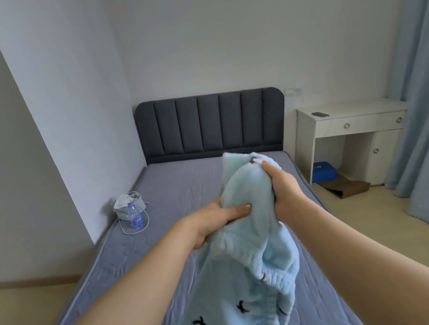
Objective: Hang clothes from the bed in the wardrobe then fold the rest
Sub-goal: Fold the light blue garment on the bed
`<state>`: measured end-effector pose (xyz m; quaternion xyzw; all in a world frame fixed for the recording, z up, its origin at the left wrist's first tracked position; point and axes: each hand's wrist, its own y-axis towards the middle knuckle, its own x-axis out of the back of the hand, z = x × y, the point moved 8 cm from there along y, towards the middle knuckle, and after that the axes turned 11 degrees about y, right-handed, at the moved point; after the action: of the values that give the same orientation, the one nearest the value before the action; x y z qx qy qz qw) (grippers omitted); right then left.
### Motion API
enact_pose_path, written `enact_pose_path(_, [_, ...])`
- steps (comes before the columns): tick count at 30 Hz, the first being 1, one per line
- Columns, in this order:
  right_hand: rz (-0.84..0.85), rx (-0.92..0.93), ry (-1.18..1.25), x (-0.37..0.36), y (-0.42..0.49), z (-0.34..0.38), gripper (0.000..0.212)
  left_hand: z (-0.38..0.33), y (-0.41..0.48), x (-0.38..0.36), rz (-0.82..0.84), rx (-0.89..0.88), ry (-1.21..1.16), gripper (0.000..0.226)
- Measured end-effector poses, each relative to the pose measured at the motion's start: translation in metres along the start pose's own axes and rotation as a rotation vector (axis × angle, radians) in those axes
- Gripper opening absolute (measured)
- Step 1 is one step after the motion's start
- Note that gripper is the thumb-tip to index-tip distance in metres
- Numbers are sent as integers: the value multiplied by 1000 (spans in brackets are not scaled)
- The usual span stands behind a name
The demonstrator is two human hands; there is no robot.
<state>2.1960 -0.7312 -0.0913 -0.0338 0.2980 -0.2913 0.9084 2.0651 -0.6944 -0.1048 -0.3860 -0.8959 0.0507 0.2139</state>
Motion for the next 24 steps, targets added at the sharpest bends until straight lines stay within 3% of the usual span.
enact_pose_path(2, [50, -109, 4, -5, -3, -12, 38, 2, 2, 17, -181, 10, -3, 38])
enact_pose_path(5, [152, -135, -233, -4, -5, -30, 56, -1, -1, 42, -422, 31, -159, 31])
enact_pose_path(8, [334, 81, -345, -16, -11, -24, 73, 2, -8, 50, -444, 74, -428, 9])
enact_pose_path(11, [496, 347, -647, -32, -17, -22, 89, -8, -6, 49, -355, 34, -623, 31])
enact_pose_path(13, [462, 534, -840, -39, -17, -15, 69, -17, -5, 48, -344, 35, -723, 30])
enact_pose_path(15, [223, 629, -781, -28, -12, 9, 22, -25, -5, 41, -296, 41, -834, 22])
enact_pose_path(16, [118, 623, -706, -20, -9, 20, 8, -28, -6, 40, -266, 31, -835, 19])
enact_pose_path(18, [72, 582, -562, -15, -4, 33, 9, -26, -6, 43, -226, 31, -742, 15])
enact_pose_path(20, [152, 546, -467, -25, -6, 36, 11, -23, -7, 45, -246, 29, -535, 11])
enact_pose_path(22, [240, 533, -433, -39, -8, 37, 15, -25, -7, 60, -460, -24, -181, 14])
enact_pose_path(24, [324, 525, -482, -51, -11, 39, 16, -41, -13, 72, -672, -155, 104, 43])
